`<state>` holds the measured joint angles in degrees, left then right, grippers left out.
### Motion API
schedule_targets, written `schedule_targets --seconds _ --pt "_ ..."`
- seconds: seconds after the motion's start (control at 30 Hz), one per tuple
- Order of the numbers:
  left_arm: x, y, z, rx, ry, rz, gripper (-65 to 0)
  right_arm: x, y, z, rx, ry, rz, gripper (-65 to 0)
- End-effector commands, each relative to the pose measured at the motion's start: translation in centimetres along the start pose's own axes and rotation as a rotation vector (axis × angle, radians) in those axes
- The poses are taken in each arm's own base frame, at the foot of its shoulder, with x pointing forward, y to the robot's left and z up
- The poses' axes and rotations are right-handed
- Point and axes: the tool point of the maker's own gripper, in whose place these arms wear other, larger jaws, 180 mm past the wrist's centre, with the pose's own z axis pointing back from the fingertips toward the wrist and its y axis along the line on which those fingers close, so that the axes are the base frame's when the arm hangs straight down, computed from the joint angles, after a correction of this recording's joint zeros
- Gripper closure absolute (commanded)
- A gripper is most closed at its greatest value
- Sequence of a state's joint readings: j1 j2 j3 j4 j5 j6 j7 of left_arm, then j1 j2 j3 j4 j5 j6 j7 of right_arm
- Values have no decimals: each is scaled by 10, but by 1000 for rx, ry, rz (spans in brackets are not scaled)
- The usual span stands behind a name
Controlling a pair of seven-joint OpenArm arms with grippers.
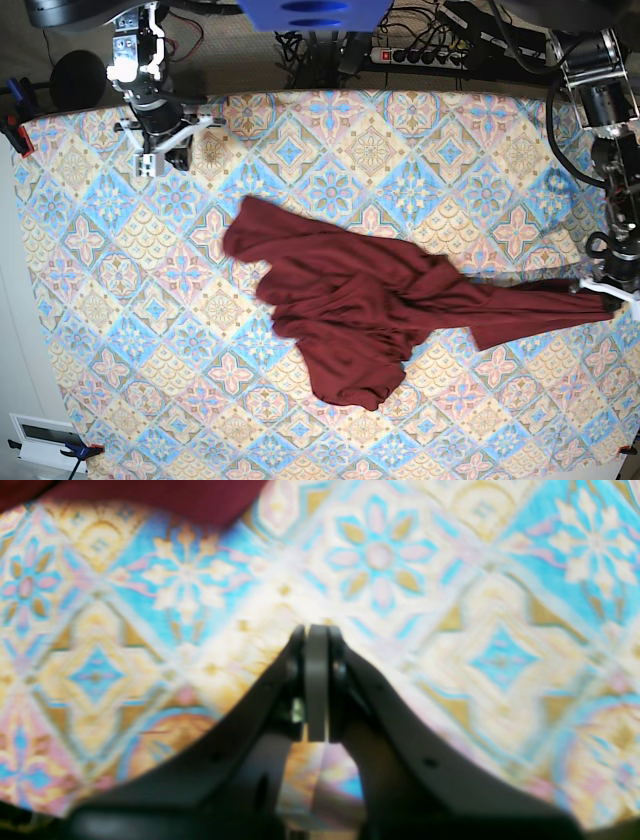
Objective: Layout the t-shirt on the table in an organized manner, then fold the t-shirt properly
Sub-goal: 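Lift and drag the red shirt with the left gripper, spreading it out, then regrasp the shirt with the left gripper and pull it toward the robot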
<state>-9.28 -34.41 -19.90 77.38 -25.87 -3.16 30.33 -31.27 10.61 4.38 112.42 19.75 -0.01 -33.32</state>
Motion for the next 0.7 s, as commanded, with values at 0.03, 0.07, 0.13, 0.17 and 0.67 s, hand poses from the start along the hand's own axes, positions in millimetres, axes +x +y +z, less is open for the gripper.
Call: schedule_targets --seconds 0.03,0.07,0.13,0.17,0.67 --pt "33 19 5 30 -91 22 -1 10 8 1 27 -36 11 0" --pt "31 24 5 39 -86 31 -2 9 12 0 36 -34 12 0" --pt "28 24 4 41 -78 31 -2 7 21 -1 61 -26 16 0" --pt "24 25 4 41 -66 27 -2 5 25 -1 71 -23 17 -7" --pt "-52 -62 39 -248 231 -62 -251 42 63 -27 171 -72 60 -84"
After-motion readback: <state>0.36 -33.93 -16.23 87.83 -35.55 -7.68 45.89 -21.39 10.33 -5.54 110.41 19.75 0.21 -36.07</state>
